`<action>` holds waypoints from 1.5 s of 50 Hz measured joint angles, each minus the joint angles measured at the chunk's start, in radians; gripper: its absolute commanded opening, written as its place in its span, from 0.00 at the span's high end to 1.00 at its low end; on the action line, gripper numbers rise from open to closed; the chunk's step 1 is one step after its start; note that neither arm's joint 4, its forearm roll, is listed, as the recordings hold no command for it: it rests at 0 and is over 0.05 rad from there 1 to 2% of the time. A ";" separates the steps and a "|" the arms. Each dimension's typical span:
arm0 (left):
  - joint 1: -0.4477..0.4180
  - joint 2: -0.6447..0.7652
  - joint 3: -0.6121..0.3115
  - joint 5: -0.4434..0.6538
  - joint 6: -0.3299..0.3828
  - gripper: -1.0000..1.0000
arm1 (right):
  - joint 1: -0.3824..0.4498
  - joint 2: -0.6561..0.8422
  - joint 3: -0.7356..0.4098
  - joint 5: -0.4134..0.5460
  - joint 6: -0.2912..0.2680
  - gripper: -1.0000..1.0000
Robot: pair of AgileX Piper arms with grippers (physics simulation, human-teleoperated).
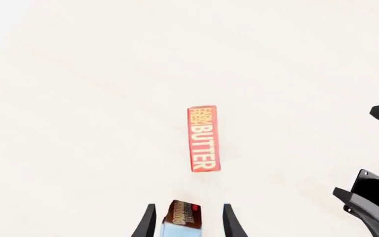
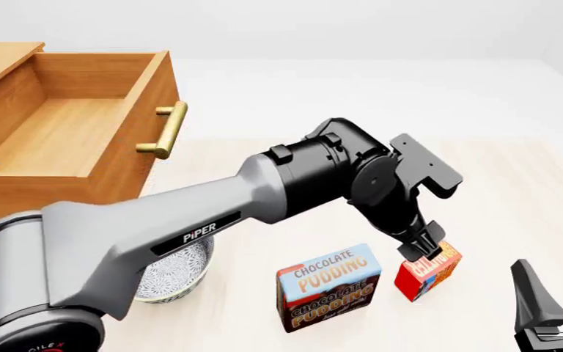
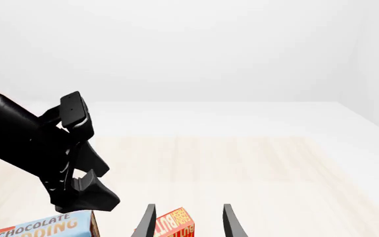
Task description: Put the butter at the back in the top drawer of the cabinet and close it.
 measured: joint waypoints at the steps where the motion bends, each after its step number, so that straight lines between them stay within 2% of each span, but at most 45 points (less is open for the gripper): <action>1: 0.000 0.002 -0.001 0.000 0.000 0.00 | 0.000 0.000 0.000 0.000 0.000 0.00; 75: -0.019 0.202 -0.146 0.026 0.005 0.00 | 0.000 0.000 0.000 0.000 0.000 0.00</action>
